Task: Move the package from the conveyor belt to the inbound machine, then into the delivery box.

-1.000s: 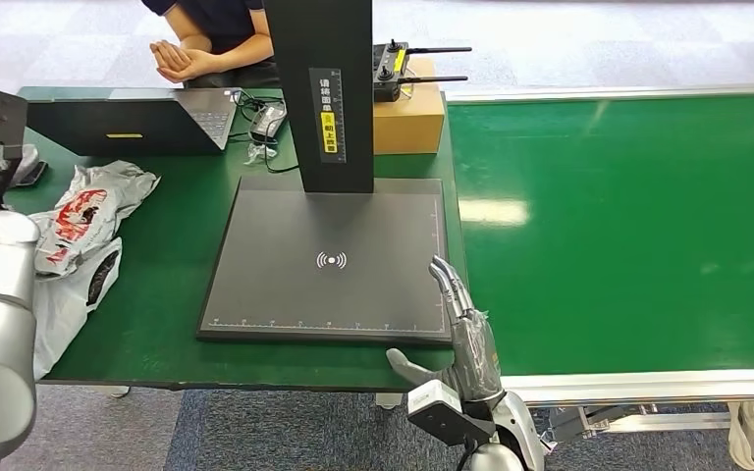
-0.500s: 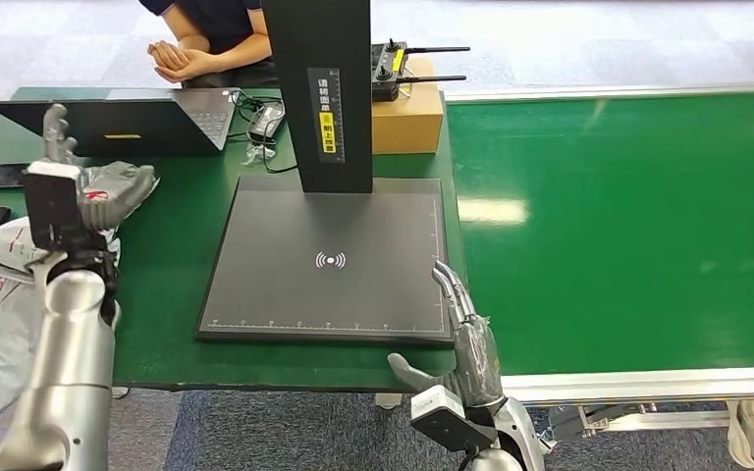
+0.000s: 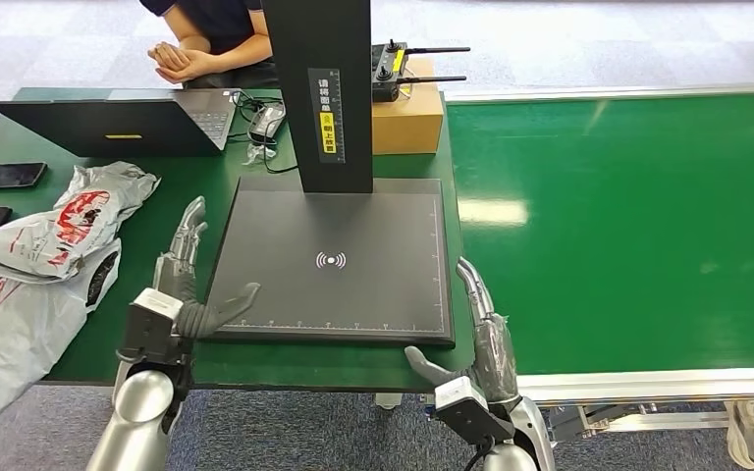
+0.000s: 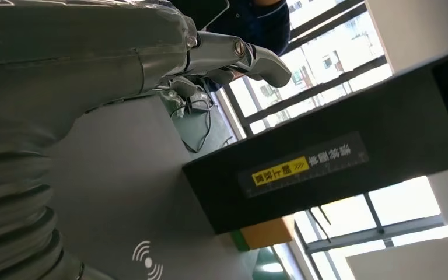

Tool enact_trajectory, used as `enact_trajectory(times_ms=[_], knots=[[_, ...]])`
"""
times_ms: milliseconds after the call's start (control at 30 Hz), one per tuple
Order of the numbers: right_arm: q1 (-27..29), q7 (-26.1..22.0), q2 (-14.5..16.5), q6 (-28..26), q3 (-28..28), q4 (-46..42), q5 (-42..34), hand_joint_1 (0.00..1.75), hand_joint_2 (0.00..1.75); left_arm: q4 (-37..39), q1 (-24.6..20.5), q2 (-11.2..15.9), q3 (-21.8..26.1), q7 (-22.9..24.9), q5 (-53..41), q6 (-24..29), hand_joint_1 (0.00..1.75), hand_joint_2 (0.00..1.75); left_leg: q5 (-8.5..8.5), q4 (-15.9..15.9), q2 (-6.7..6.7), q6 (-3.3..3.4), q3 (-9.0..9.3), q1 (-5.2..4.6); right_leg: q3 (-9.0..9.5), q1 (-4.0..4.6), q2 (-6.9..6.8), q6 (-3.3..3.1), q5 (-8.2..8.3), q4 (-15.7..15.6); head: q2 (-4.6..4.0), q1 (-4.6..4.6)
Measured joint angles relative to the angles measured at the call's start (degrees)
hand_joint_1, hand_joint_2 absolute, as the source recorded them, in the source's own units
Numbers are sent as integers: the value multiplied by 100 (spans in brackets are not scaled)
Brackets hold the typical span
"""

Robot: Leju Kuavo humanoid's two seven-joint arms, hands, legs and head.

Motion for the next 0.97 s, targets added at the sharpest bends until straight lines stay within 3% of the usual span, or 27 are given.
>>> enact_trajectory(times_ms=[600, 967], knots=[[-299, -329, 155, 383, -345, 94, -727, 0, 175, 78, 134, -469, -165, 67, -906, 190, 0, 175, 0, 0, -1, 0, -1, 0, 0, 0, -1, 0, 0, 0, 0, -1], [-462, -335, 227, 614, -441, 138, -768, 0, 175, 112, 36, -576, -164, 38, -1070, 174, 0, 175, 0, 0, -1, 0, -1, 1, 0, 1, -2, 0, 0, 0, 0, -1]])
